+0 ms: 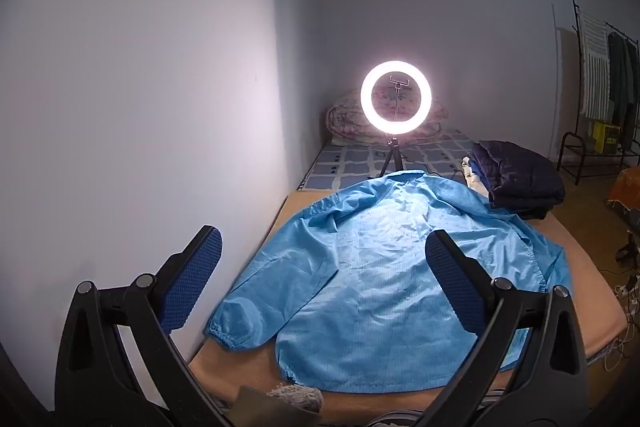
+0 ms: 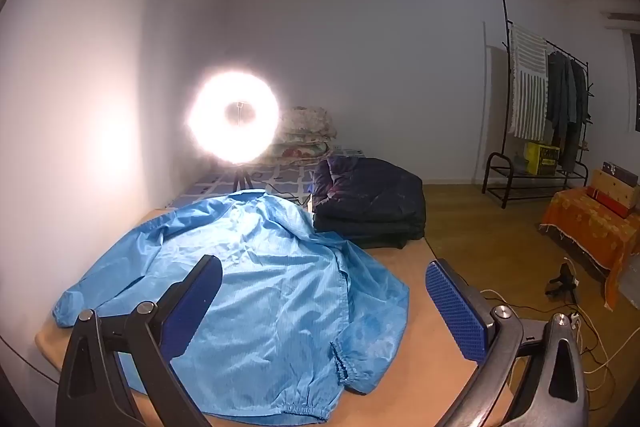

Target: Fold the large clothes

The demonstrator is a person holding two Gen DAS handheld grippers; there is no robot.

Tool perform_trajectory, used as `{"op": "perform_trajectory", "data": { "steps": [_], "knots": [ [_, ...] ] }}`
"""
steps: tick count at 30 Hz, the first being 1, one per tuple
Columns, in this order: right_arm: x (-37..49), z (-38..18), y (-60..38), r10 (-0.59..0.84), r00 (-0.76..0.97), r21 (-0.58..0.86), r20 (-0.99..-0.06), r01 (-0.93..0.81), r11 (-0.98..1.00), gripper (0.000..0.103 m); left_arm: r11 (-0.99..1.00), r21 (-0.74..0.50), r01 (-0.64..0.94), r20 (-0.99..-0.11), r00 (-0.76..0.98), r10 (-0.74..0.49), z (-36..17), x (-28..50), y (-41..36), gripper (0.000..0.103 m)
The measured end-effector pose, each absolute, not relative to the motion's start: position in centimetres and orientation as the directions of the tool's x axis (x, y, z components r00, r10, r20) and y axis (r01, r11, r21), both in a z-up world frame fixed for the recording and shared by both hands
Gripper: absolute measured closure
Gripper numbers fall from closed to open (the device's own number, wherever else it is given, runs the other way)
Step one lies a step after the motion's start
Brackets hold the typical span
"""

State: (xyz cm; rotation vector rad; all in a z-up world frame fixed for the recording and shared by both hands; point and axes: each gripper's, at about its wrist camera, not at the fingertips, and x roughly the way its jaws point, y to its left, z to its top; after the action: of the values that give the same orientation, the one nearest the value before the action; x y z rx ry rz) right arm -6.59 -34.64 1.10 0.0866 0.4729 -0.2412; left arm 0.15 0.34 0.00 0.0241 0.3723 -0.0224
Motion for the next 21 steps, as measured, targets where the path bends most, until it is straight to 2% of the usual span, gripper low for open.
{"op": "perform_trajectory", "data": {
  "steps": [1,11,21],
  "knots": [
    [-6.5,1.1,-34.6,-0.21,0.857,0.015,-0.471,0.246,0.969,0.0,0.998,0.066,0.01,-0.341,0.94,0.013,0.0,-0.1,0.0,0.0],
    [-7.7,1.2,-34.8,-0.206,0.871,0.045,-0.446,0.251,0.967,0.0,0.998,0.06,0.011,-0.343,0.939,0.01,0.6,0.1,-0.8,0.0],
    [-6.8,1.0,-34.6,-0.204,0.86,0.03,-0.467,0.246,0.969,0.0,0.999,0.051,0.011,-0.339,0.941,0.007,0.7,0.1,-0.9,0.0]
  ]
}}
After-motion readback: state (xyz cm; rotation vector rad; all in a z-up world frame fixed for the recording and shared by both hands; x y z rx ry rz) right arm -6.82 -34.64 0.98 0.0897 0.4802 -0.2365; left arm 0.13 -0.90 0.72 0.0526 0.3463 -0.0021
